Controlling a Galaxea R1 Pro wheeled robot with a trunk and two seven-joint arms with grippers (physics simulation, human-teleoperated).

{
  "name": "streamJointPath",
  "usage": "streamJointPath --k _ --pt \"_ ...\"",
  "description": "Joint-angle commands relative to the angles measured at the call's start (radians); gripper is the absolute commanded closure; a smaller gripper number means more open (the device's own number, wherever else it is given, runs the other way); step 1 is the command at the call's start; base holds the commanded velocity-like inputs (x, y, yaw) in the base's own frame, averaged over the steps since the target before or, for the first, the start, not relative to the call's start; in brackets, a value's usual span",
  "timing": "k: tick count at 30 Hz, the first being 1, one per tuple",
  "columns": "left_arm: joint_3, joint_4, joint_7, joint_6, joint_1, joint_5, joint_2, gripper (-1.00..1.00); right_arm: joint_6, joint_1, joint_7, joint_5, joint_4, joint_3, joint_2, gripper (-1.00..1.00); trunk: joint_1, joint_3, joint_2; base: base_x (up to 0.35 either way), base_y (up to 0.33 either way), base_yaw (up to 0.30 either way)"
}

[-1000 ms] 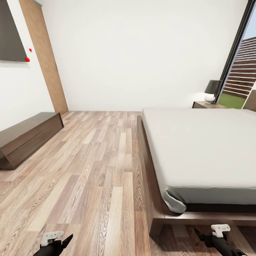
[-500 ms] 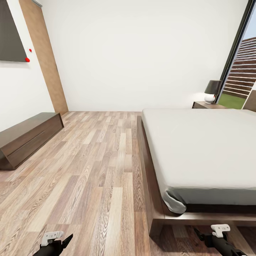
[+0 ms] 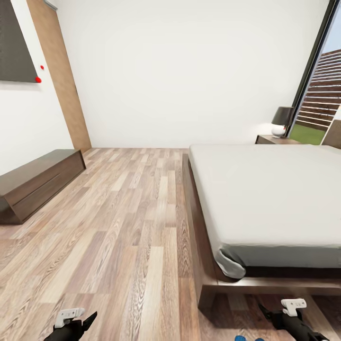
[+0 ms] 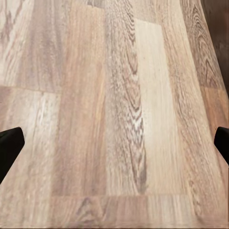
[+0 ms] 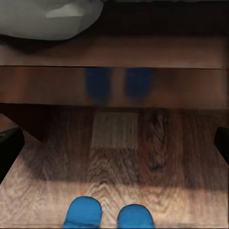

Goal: In the bedroom, move the book from the bed onto either nightstand, and place the two sandals side by side next to the bed.

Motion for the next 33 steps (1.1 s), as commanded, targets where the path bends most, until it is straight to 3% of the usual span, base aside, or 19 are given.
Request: streamJointPath --k 1,7,15,33 --pt "0.003 0.001 -0.005 -0.003 -0.001 -0.002 0.000 -1.00 -0.003 -0.001 0.003 -0.011 0.001 0.008 -0.001 -1.00 -0.001 -0.001 0.000 -0.301 0.000 0.000" --pt "0.004 0.001 -0.005 -0.003 -0.001 -0.002 0.000 -1.00 -0.003 -0.001 0.003 -0.011 0.002 0.008 0.000 -1.00 -0.001 -0.001 0.000 -0.275 0.000 0.000" --pt "0.004 0.002 -0.004 -0.023 -0.001 -0.003 0.000 -1.00 -0.003 -0.001 0.002 -0.011 0.002 0.008 0.000 -1.00 -0.001 -0.001 0.000 -0.030 -0.029 0.000" --pt "0.004 0.003 -0.004 -0.034 -0.001 -0.003 0.000 -1.00 -0.003 -0.001 0.002 -0.010 0.002 0.008 0.000 -1.00 -0.001 -0.001 0.000 0.000 -0.278 0.000"
